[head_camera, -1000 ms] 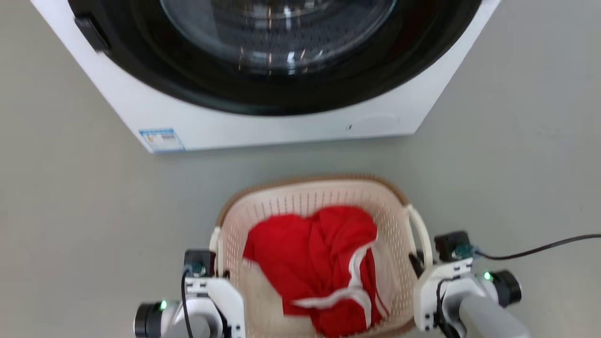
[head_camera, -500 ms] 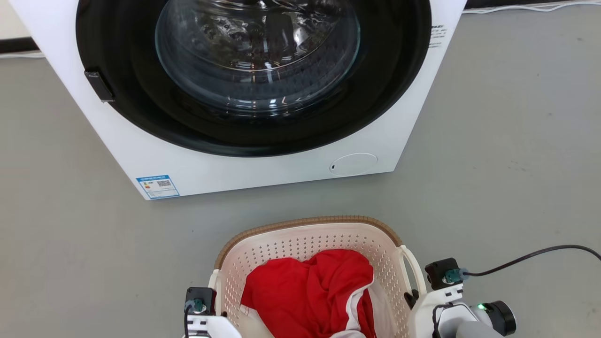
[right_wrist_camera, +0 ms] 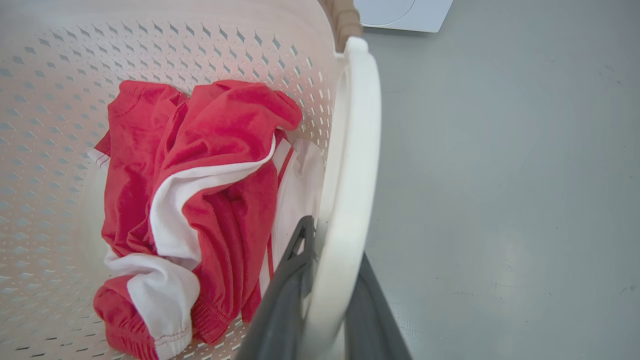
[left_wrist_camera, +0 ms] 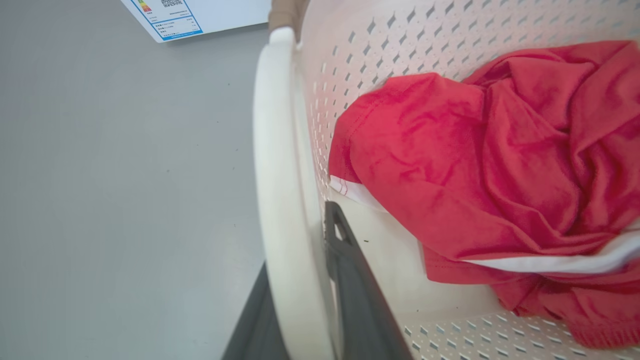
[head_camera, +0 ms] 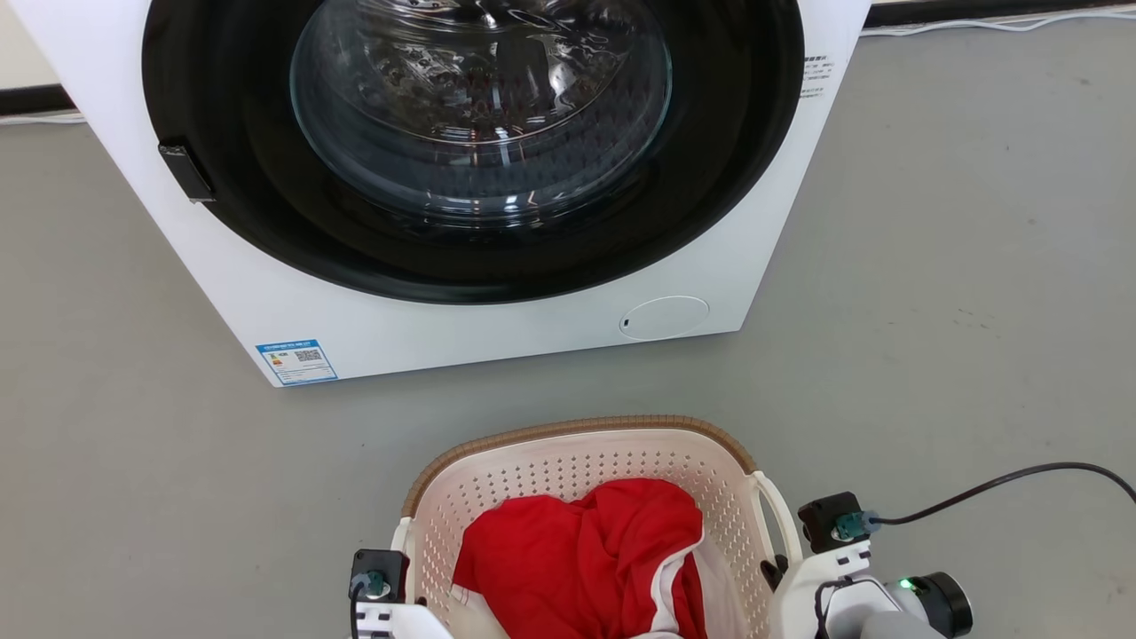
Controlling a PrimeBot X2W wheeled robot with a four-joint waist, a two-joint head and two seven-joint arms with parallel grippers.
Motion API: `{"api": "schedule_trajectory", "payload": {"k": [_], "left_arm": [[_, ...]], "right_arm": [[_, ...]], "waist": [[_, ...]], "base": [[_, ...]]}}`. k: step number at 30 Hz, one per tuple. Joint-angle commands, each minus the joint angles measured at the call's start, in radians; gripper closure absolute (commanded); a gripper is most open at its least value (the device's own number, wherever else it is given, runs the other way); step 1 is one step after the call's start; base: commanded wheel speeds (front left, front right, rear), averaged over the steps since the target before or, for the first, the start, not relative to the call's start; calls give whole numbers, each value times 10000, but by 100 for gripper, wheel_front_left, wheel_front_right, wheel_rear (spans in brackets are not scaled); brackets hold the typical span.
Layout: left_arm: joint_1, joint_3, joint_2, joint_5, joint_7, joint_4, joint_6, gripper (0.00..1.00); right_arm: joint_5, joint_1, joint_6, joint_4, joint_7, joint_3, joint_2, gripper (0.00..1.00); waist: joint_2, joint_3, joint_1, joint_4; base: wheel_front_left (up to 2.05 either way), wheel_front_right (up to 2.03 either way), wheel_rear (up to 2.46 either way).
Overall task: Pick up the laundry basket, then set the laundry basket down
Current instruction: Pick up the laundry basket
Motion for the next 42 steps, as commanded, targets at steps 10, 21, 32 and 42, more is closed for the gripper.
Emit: {"api": "schedule_trajectory", "payload": {"k": [10, 21, 32, 42], "left_arm": [[-162, -84, 148, -210, -205, 72, 42, 100], [-17, -295, 148, -468, -201, 133, 1, 100], [199, -495, 148, -748, -185, 143, 24, 100], [344, -715, 148, -1028, -155, -11, 111, 100]], "right_arm": [[161, 235, 79, -403, 125, 398, 74, 100], [157, 408, 79, -400, 176, 385, 74, 100], [59, 598, 79, -416, 227, 409, 74, 100], [-102, 765, 79, -542, 236, 356, 74, 100]], "waist": [[0, -174, 0, -44], [0, -554, 0, 38], [0, -1007, 0, 323], [0, -1255, 0, 584]], "base": [[0, 0, 0], [0, 0, 0], [0, 0, 0], [0, 0, 0]]}}
